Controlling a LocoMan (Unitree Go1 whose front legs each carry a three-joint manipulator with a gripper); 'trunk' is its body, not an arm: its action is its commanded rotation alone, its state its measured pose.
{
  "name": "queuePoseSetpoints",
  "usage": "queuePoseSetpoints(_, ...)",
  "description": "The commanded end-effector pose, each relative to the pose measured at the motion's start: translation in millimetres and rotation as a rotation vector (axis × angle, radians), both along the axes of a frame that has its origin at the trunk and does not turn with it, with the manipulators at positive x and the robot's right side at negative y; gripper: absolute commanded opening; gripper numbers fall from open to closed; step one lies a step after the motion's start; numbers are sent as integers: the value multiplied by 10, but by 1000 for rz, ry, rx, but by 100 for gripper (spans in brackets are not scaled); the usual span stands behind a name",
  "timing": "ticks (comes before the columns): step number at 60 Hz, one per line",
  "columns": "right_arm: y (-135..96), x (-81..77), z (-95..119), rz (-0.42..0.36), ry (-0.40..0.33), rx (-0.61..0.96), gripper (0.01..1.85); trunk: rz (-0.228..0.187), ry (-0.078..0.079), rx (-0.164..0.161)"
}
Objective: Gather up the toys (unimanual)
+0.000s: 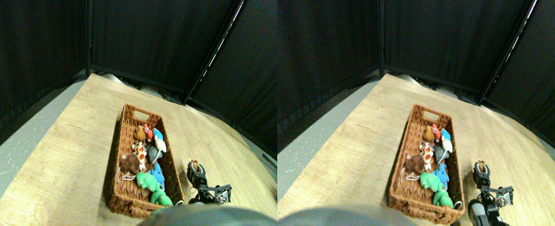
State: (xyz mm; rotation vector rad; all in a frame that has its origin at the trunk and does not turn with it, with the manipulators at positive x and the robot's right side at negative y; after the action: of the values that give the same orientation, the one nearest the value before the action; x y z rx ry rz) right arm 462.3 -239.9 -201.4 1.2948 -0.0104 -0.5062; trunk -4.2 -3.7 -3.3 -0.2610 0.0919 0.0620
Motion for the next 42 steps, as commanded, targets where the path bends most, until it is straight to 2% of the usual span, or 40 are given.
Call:
queuePoseSetpoints(1,123,121,283,120,-73,-48,6,8,-2,-29)
queuePoseSetpoints(10,322,282,556,221,-123,-86,6,24,-14,-48)
queuePoseSetpoints(12,383,308,625,253,-123,-131,6,26,-16,-51)
queuePoseSetpoints(17,473,341,713,270,-127,-135,6,33,-20,-60)
queuePoseSetpoints(23,624,416,854,334,-133,-172,6,42,-25,-69)
queuePoseSetpoints(32,781,454,998,393,-144,-234,6,61,-34,-85)
queuePoseSetpoints(42,967,507,1072,458,-150,-181,6,84,-43,-108)
